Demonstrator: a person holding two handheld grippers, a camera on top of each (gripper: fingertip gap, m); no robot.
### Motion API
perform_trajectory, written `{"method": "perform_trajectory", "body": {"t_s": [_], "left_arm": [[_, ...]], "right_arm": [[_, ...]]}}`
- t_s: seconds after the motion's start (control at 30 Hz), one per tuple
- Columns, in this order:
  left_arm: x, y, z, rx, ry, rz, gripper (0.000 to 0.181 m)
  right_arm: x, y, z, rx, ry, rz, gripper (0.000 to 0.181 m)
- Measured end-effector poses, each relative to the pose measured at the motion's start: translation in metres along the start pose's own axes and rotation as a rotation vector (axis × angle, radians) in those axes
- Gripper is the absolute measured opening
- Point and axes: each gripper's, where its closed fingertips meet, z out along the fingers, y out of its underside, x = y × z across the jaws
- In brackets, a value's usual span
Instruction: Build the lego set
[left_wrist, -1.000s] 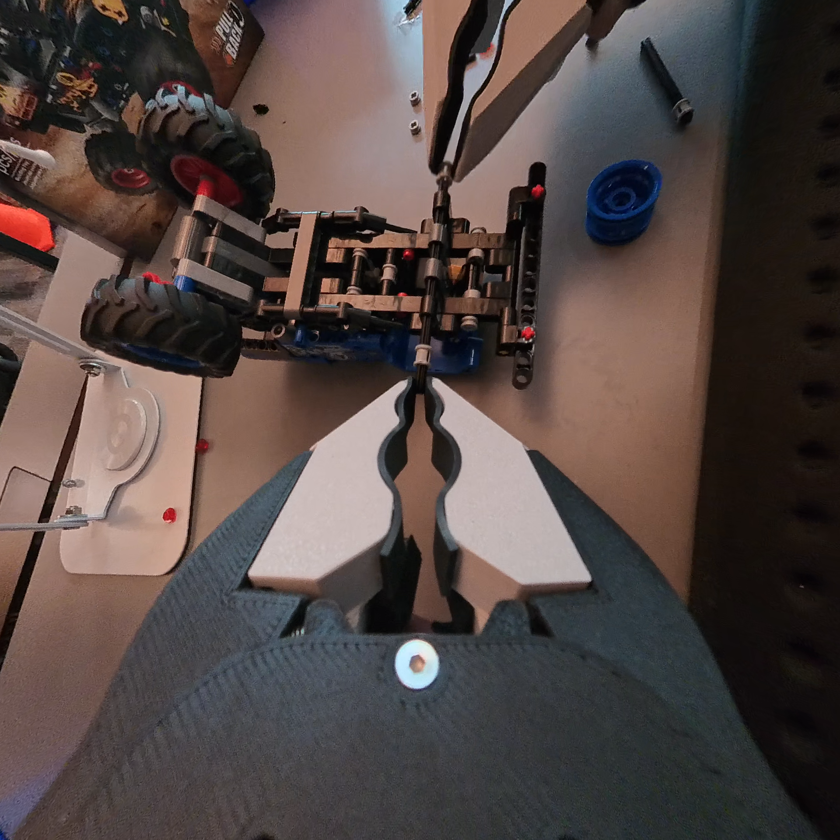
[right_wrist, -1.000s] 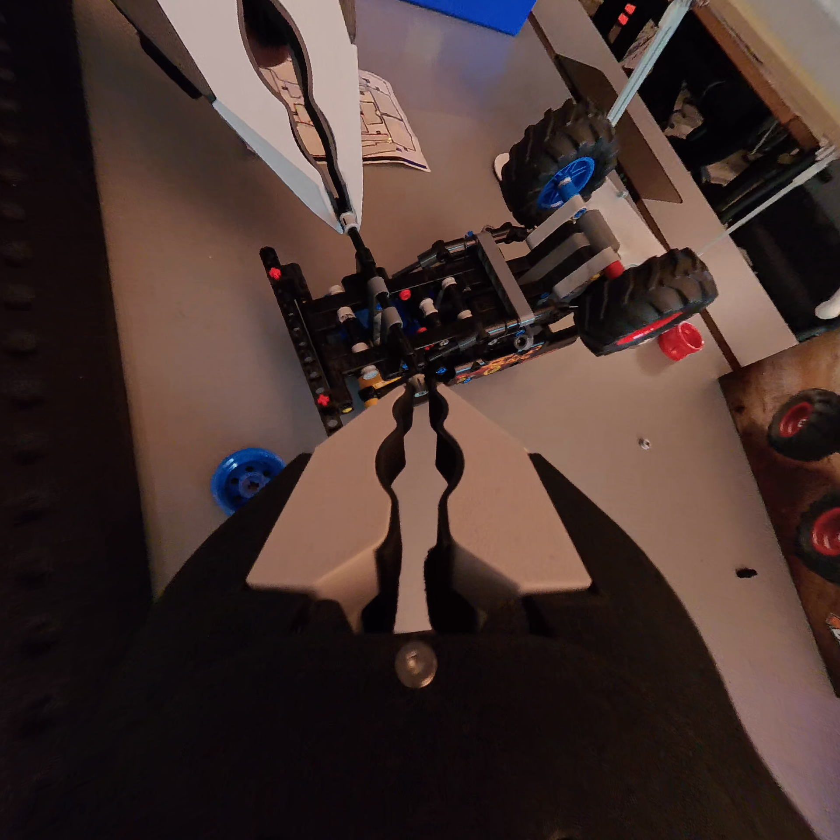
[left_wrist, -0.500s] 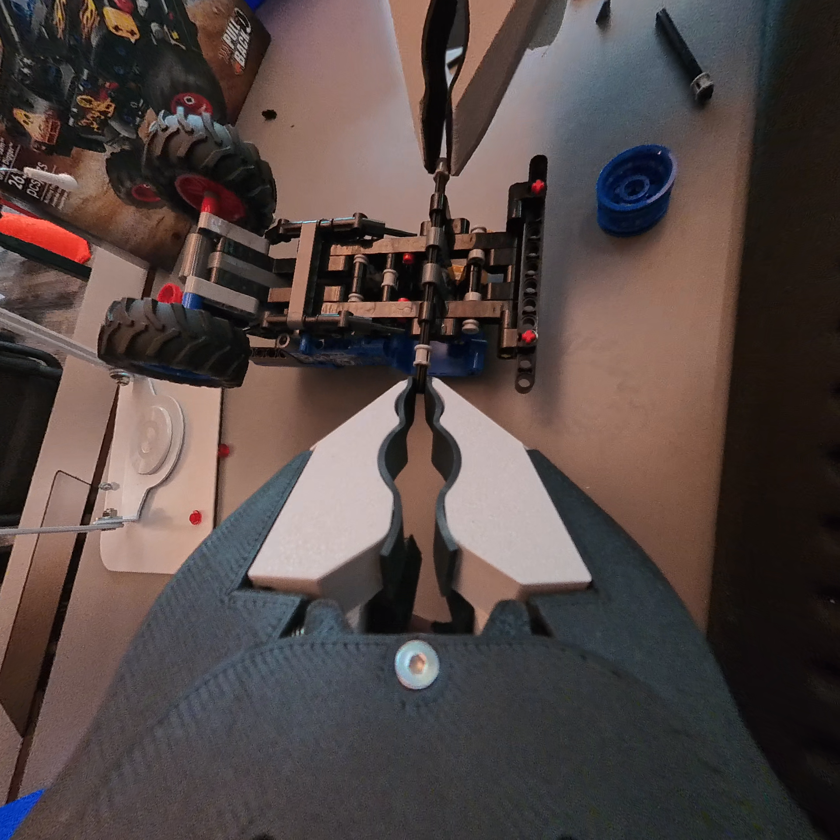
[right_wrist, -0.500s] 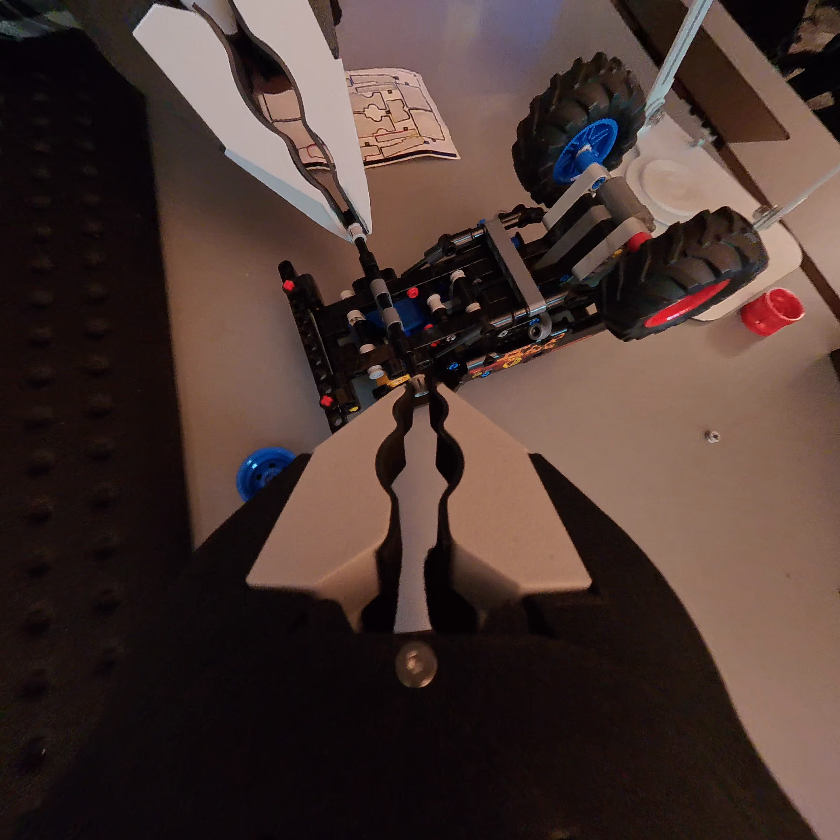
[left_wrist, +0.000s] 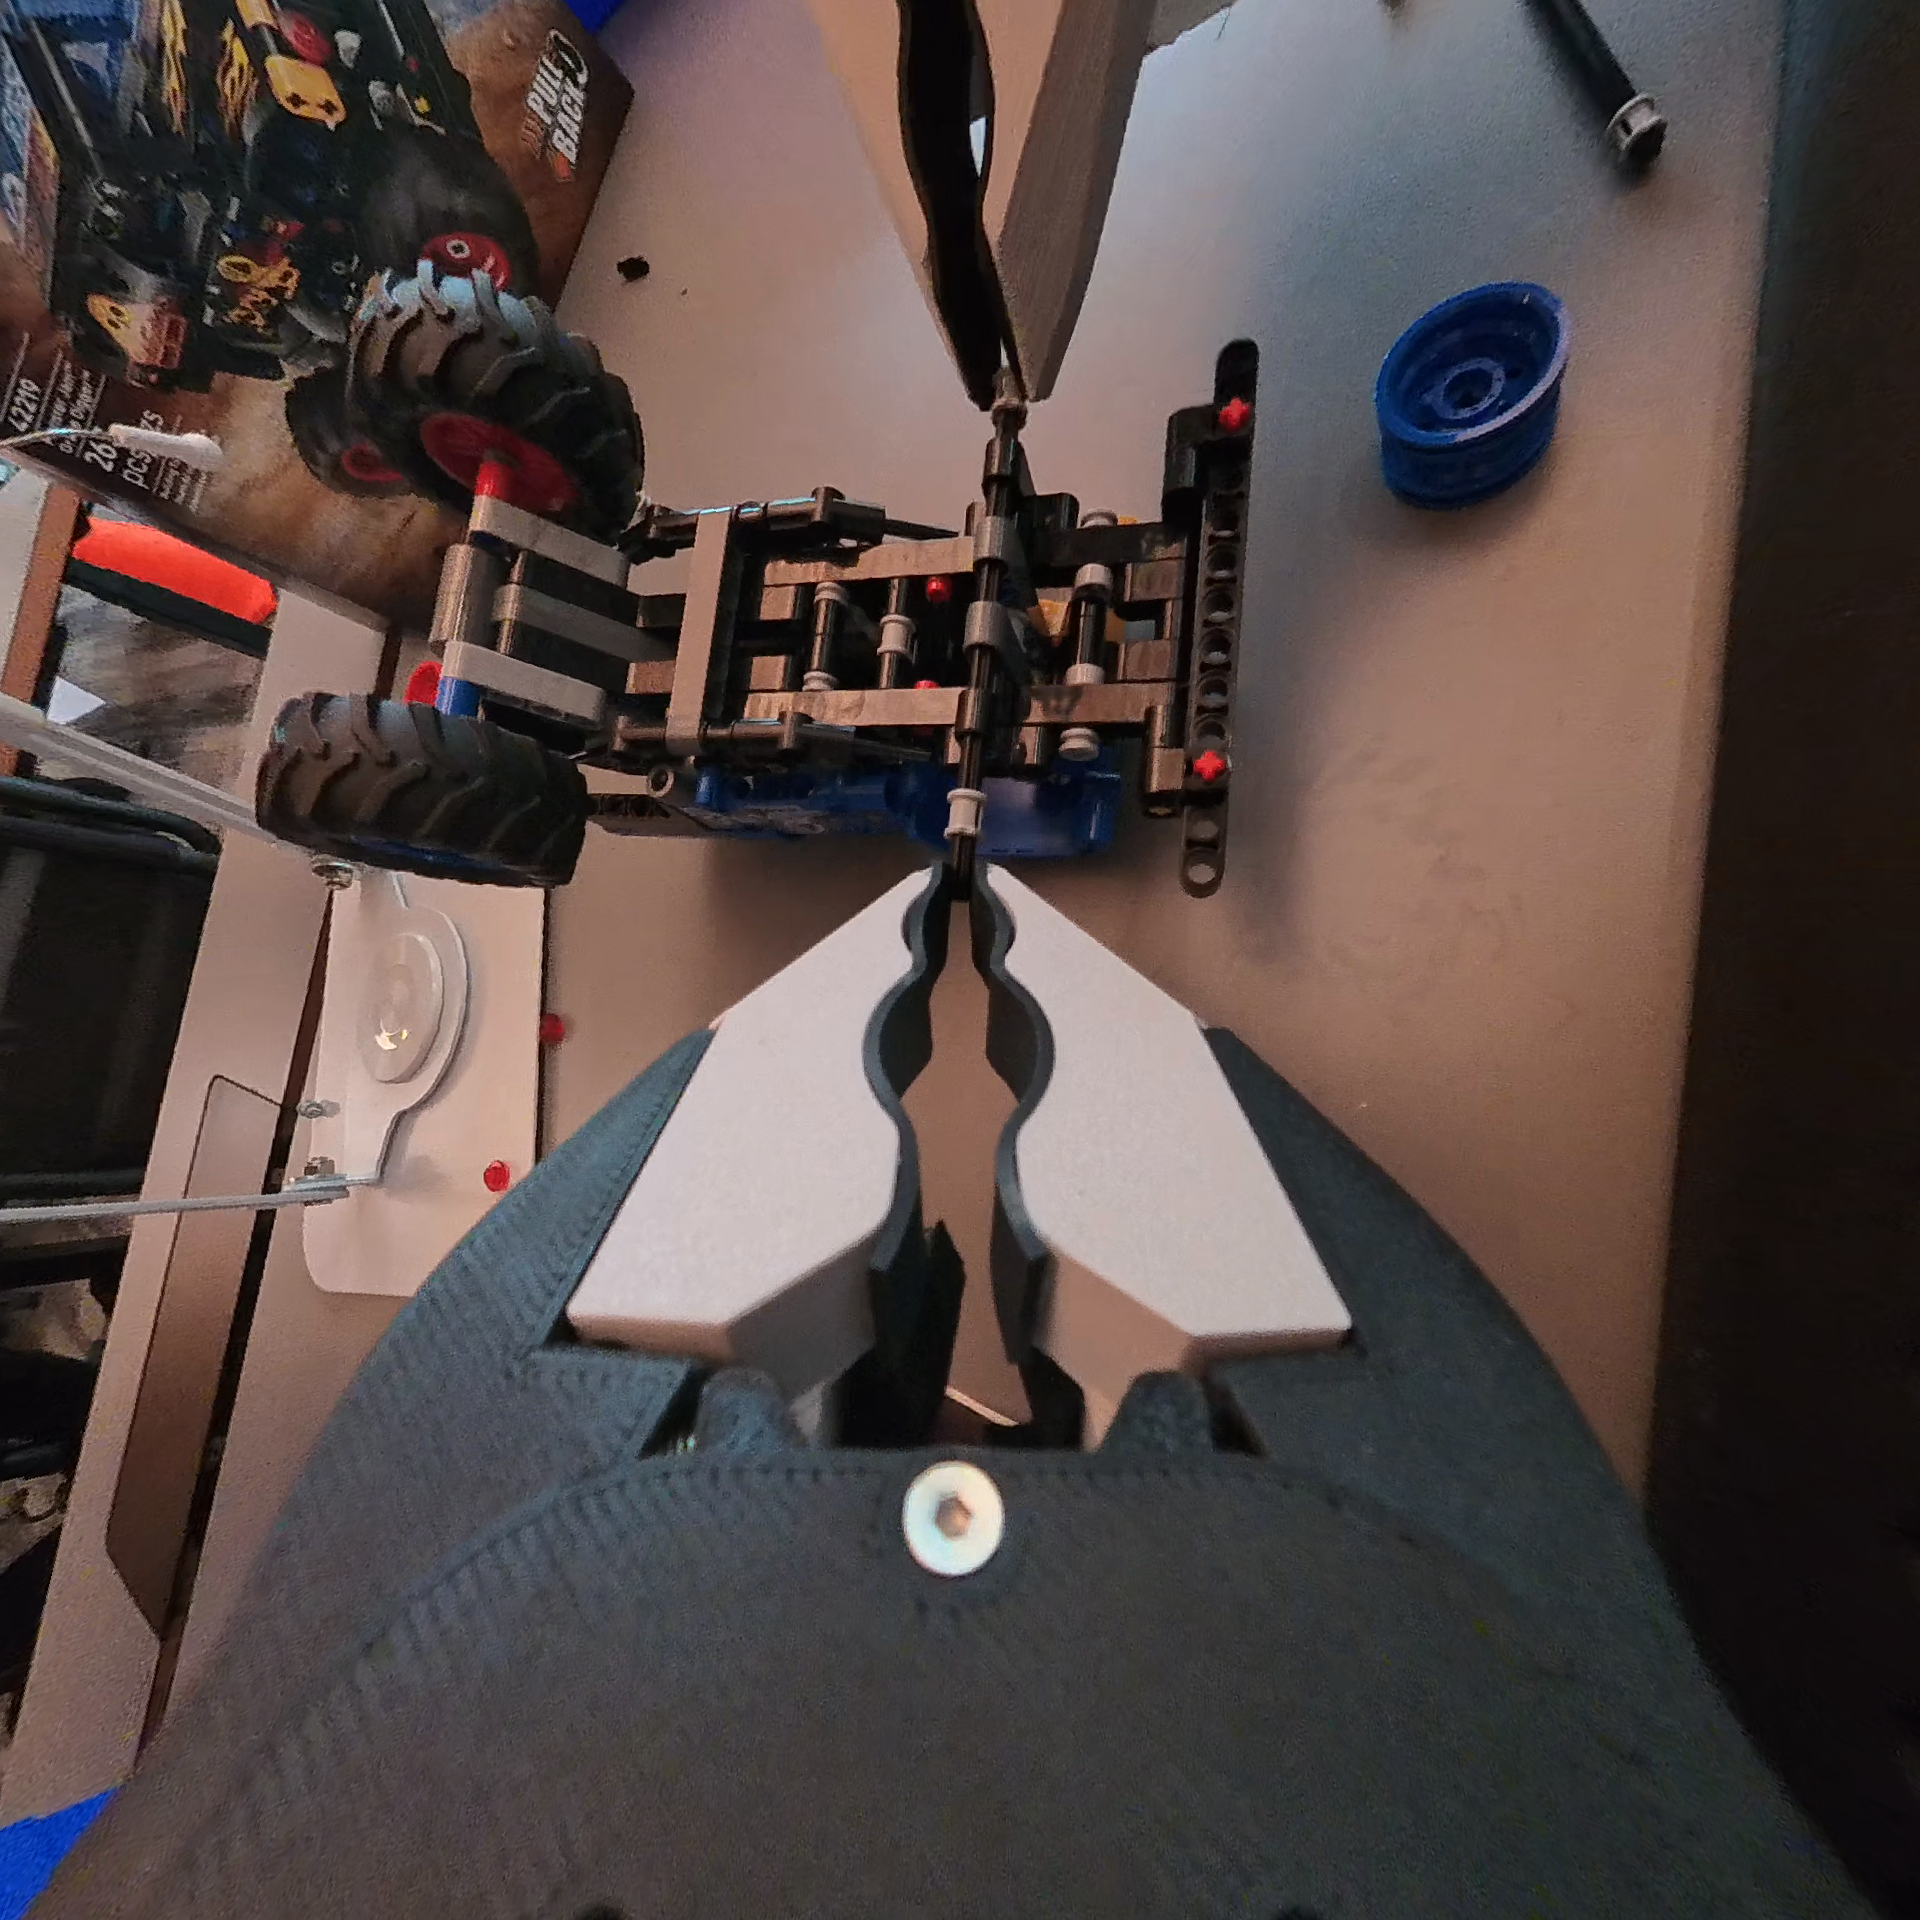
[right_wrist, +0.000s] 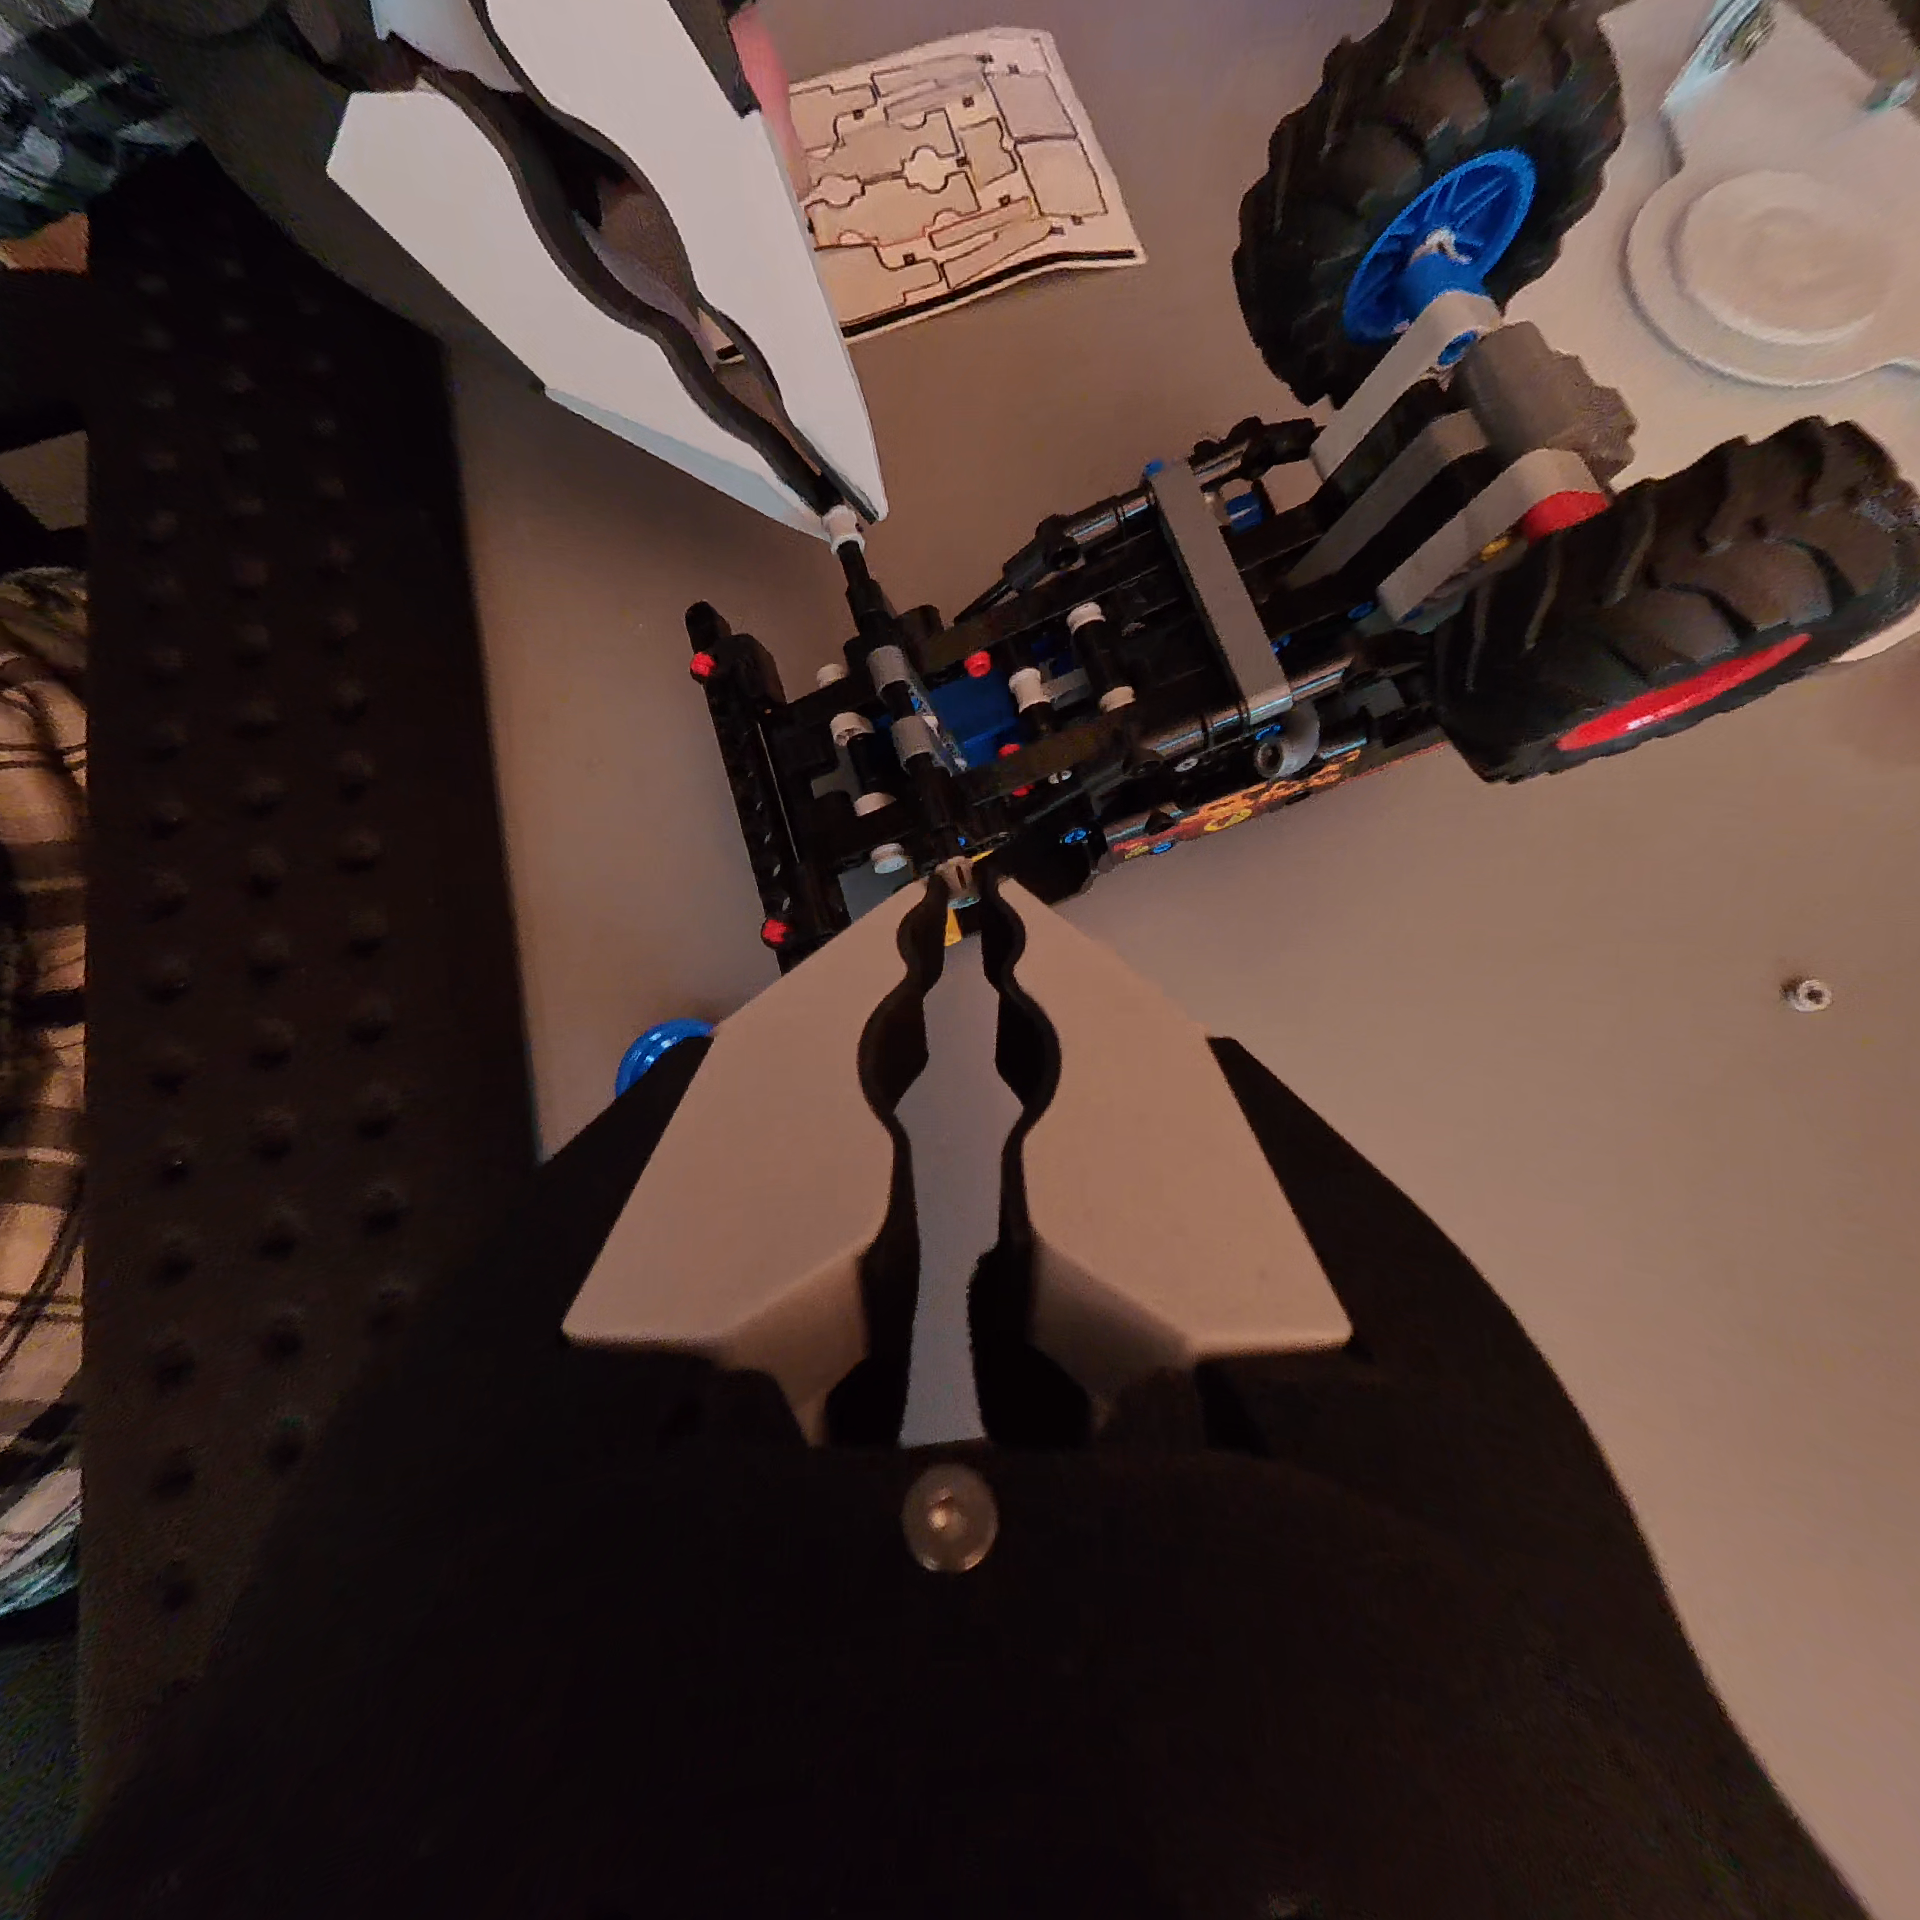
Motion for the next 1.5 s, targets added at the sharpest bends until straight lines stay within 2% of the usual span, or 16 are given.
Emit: {"method": "perform_trajectory", "body": {"t_s": [0.63,0.73,0.83,1.0,1.1,1.13,1.3,1.5], "left_arm": [[0.002,-0.003,0.004,0.021,-0.027,0.029,0.001],[0.009,-0.013,0.007,0.055,-0.002,0.028,0.001],[-0.001,-0.008,0.011,-0.008,-0.078,0.043,0.002],[0.005,-0.012,0.01,0.026,-0.03,0.023,0.002],[0.001,-0.009,0.008,0.035,-0.055,0.012,0.003],[-0.001,-0.007,0.007,0.036,-0.054,-0.001,0.003],[-0.003,-0.003,0.004,0.042,-0.038,-0.035,0.013],[0.001,-0.004,0.004,0.062,-0.011,-0.045,0.011]], "right_arm": [[0.001,0.002,0.0,0.087,-0.064,-0.002,0.003],[-0.008,-0.002,0.003,0.098,-0.113,-0.015,0.003],[-0.006,-0.004,0.006,0.087,-0.087,-0.029,0.003],[-0.003,-0.004,0.004,0.112,-0.068,-0.02,0.004],[-0.004,-0.001,0.001,0.12,-0.063,-0.018,0.025],[0.0,0.004,-0.001,0.106,-0.039,-0.016,0.026],[0.003,0.004,-0.013,0.159,-0.007,-0.013,0.014],[-0.008,0.003,0.0,0.128,-0.01,-0.06,0.008]]}}
